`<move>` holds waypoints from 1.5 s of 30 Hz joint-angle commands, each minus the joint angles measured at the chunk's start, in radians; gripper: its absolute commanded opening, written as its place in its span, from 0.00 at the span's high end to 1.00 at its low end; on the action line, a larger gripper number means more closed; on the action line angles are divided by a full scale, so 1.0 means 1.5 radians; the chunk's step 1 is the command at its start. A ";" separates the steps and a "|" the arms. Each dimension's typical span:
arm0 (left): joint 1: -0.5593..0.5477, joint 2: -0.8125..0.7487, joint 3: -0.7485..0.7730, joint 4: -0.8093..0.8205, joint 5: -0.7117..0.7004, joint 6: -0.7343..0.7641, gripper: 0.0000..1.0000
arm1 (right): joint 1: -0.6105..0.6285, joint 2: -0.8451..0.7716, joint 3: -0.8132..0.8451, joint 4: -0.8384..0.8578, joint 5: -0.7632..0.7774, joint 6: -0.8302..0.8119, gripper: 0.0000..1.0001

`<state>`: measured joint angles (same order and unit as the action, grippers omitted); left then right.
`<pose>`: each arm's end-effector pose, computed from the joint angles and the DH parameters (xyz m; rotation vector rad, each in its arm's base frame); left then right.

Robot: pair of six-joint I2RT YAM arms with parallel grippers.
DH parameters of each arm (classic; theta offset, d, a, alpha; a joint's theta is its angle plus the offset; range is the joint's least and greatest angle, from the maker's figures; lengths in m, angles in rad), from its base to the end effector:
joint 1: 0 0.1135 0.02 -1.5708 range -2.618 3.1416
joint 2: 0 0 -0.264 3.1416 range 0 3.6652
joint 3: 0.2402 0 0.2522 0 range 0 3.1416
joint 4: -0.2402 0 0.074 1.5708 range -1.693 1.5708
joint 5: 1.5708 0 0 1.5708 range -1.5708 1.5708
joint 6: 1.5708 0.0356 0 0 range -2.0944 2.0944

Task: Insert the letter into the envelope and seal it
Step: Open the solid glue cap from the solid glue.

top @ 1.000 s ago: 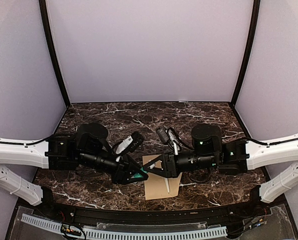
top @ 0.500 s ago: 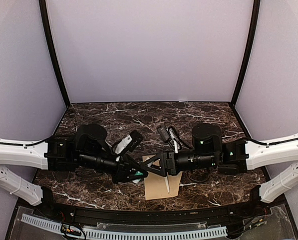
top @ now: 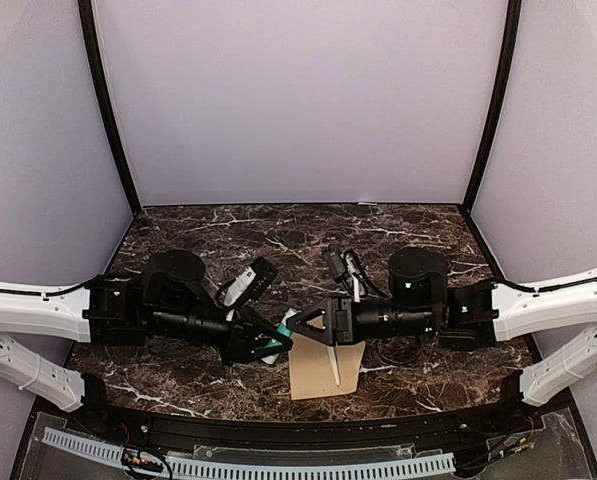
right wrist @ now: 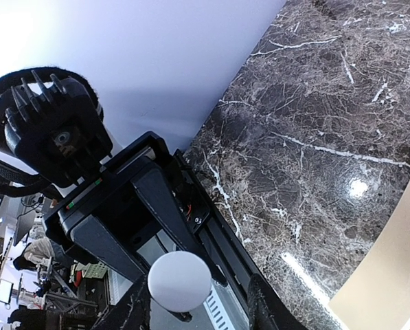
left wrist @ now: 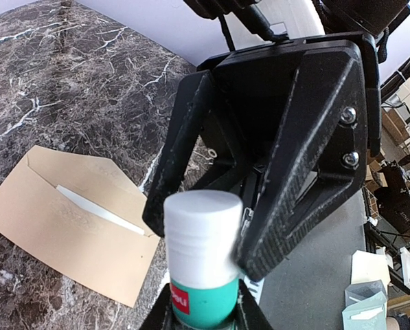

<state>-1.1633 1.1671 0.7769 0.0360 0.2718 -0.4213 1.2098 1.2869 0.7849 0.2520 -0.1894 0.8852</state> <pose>0.0971 -0.2491 0.2810 0.9652 1.9193 -1.2657 0.0980 0.2786 0.2747 -0.5042 2.0973 1.5494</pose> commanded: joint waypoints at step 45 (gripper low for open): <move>0.001 -0.001 -0.024 0.018 0.040 -0.020 1.00 | -0.003 0.021 0.003 0.057 0.001 0.027 0.76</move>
<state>-1.1633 1.1652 0.7452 0.0517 0.3214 -0.4496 1.2095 1.3338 0.7979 0.3161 -0.1970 0.9253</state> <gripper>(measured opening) 0.228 0.253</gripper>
